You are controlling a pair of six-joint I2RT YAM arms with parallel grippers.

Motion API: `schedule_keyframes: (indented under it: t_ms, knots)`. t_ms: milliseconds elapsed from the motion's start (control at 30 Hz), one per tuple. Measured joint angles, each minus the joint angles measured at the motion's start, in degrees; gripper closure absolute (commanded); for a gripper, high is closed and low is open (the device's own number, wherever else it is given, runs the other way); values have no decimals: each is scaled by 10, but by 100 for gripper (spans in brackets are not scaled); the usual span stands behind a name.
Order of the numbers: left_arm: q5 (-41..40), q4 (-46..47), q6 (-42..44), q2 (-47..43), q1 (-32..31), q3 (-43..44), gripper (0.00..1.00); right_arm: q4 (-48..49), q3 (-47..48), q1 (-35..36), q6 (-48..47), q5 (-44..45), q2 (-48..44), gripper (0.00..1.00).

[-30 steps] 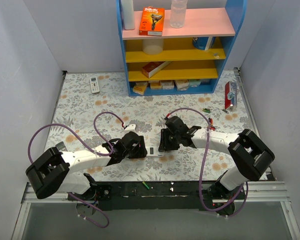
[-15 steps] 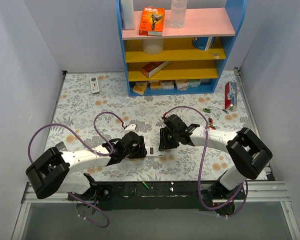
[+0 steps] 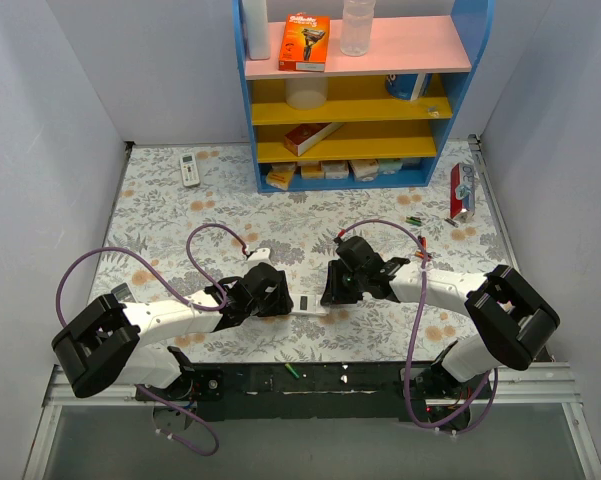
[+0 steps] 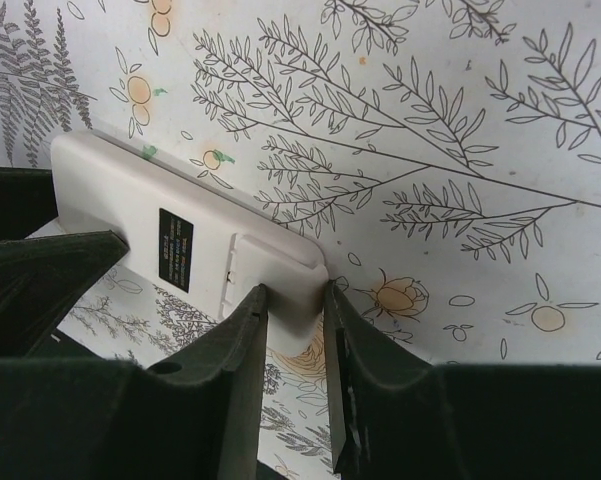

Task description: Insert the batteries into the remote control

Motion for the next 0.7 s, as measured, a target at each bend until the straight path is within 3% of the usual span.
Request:
schedule_keyframes:
  t_ms: [700]
  knots:
    - [3,-5,-13,-1,4,0,59,77,-49,-14,64,-31,0,99]
